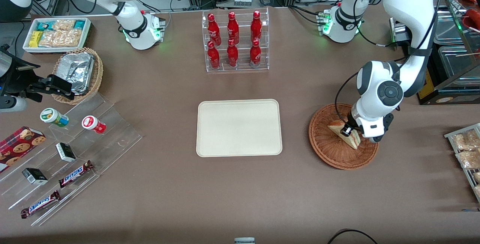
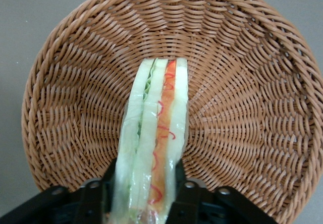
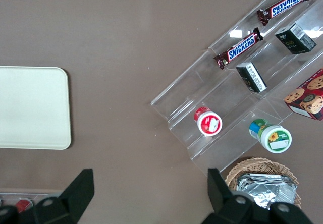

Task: Place sandwich from basket to tray
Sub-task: 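Lift the sandwich out of the basket and carry it toward the cream tray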

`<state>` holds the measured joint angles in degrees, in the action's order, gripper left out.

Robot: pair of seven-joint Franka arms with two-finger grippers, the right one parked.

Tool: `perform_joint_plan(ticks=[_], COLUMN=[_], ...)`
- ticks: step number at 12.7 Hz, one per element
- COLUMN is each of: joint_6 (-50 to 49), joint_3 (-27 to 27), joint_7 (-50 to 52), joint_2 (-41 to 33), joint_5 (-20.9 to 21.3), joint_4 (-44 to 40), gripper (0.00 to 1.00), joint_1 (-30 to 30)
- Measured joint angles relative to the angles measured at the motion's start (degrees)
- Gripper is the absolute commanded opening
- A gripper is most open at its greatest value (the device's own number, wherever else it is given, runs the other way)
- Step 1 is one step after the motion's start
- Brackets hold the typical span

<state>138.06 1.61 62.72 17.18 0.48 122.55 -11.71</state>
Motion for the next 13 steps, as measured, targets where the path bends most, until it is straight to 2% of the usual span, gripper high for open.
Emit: perform_joint_plan(ticks=[2,3,5,7,9,13], joint_6=[-1.29,-5.49,-19.90,-29.25,-31.28,-31.06], joint_3=[0.00,-0.02,-0.87,-4.47,-8.57,-16.01], joint_7=[-0.01,-0.34,-1.69,-1.55,-1.09,-0.93], joint_2=[-0.21,-0.59,-2.43,-3.94,-4.09,-3.01], joint_5=[0.01,0.04,0.04,0.04,0.05,0.45], joint_4=[-1.12,-2.84,-9.68,-17.04,-20.46,-21.63], gripper=[0.00,0.00,0.00,0.00,0.00,0.00], joint_1=[0.00,0.00,0.03,-0.08,-0.25,-0.50])
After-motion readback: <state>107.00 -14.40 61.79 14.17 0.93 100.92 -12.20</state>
